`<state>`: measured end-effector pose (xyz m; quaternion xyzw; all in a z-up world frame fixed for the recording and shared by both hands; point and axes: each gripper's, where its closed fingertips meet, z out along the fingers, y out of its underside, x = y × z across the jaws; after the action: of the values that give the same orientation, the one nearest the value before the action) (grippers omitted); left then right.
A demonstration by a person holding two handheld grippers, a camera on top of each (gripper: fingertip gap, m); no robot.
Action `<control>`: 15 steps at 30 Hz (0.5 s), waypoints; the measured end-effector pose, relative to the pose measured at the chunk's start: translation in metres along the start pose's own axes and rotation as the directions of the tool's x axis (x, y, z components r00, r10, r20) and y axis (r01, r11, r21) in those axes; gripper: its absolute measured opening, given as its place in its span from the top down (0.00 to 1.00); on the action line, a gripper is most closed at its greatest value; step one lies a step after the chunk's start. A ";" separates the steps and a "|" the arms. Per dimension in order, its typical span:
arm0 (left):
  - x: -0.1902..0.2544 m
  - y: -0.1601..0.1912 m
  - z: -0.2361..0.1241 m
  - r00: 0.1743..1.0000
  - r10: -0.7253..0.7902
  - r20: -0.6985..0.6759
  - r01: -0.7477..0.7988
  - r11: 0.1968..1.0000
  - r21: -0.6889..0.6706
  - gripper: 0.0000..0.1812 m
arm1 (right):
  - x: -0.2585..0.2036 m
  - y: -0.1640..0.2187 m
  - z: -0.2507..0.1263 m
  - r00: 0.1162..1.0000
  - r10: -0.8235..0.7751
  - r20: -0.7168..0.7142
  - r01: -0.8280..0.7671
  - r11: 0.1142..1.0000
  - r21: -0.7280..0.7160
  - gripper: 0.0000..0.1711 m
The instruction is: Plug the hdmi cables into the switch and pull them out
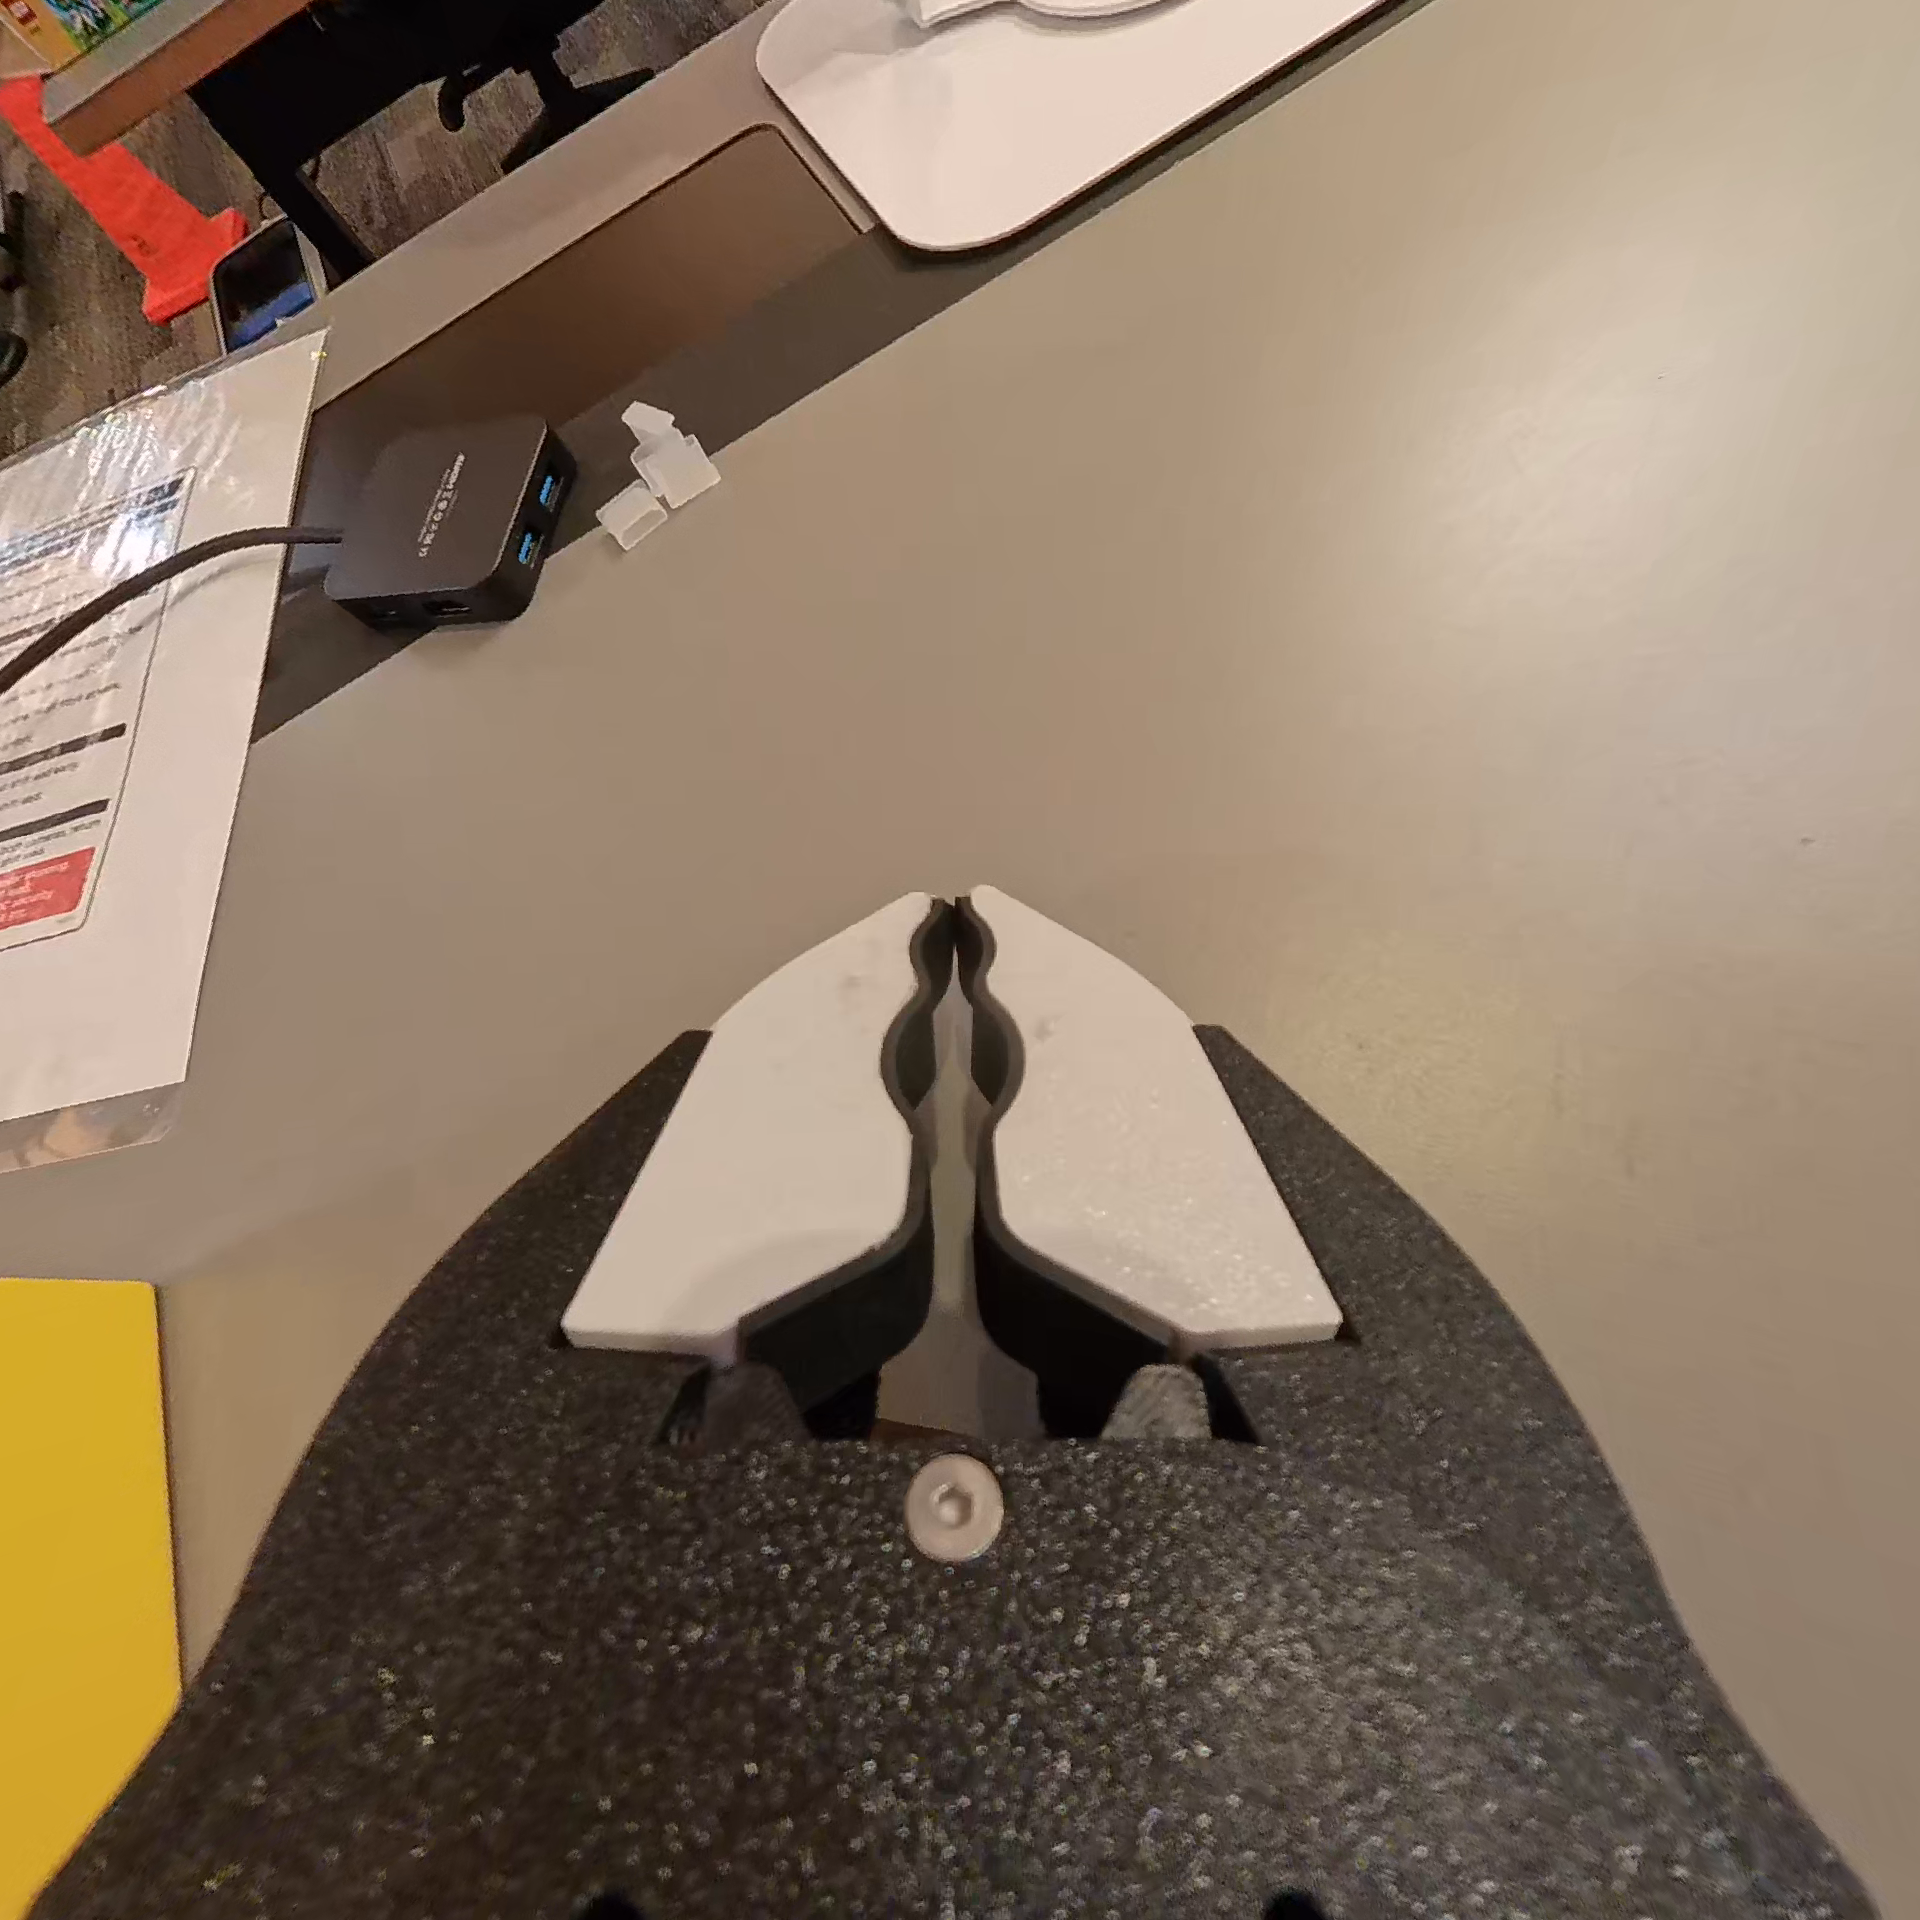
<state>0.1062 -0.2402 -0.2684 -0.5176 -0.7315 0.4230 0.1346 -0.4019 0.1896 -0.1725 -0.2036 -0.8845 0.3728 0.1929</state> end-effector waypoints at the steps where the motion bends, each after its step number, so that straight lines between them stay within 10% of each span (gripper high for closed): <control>1: 0.000 0.001 0.001 1.000 0.001 -0.001 -0.001 1.000 -0.006 1.00 | -0.003 0.005 0.003 1.000 -0.012 0.022 0.013 0.999 -0.032 0.81; 6: 0.002 0.002 0.003 1.000 0.017 0.000 -0.017 1.000 -0.024 1.00 | -0.011 0.029 0.019 0.992 -0.122 0.044 0.128 0.977 -0.169 0.81; 15: 0.002 0.000 0.001 1.000 0.020 -0.007 -0.020 1.000 -0.006 0.94 | -0.040 -0.005 -0.050 0.985 -0.107 0.136 0.081 0.980 0.181 0.76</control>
<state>0.1043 -0.2388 -0.2698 -0.5268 -0.7270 0.4203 0.1314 -0.3446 0.1948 -0.1437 -0.1160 -0.8687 0.4534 0.1626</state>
